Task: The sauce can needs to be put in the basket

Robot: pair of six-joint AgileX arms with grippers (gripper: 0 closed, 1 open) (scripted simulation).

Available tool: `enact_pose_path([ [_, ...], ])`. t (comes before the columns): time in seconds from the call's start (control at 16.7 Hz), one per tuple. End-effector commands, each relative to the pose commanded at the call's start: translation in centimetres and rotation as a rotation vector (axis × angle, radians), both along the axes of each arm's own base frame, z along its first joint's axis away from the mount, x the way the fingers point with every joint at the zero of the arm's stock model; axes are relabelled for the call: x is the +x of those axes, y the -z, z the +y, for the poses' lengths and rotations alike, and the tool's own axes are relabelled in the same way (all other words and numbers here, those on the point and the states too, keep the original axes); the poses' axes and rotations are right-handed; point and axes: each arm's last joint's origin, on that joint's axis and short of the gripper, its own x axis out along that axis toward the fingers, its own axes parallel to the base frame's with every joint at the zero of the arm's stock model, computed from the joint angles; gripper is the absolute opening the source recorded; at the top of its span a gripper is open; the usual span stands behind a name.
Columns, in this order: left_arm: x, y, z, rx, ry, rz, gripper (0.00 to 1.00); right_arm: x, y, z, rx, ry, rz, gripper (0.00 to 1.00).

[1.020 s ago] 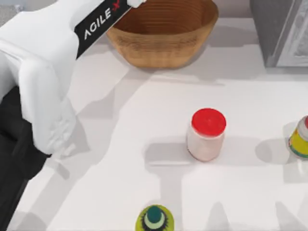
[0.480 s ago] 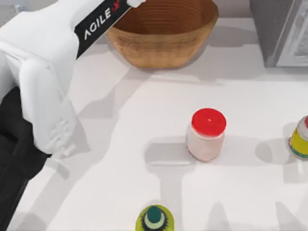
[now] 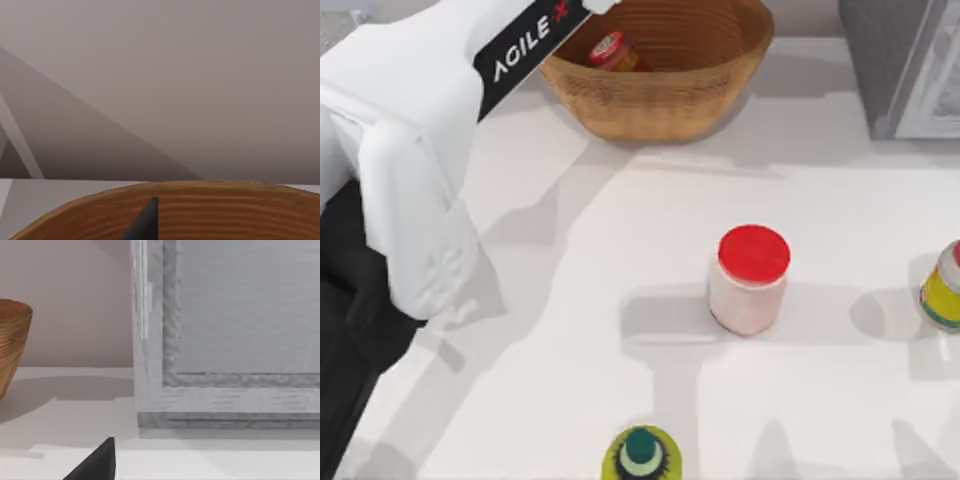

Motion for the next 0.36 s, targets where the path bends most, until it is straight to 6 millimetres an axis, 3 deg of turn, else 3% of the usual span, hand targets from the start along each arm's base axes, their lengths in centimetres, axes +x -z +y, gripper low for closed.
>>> enact_pose_path([
  [0.36,0.00,0.00,0.00,0.000,0.000,0.000,1.00,0.00,0.00,0.00,0.000,0.000,0.000,1.00],
])
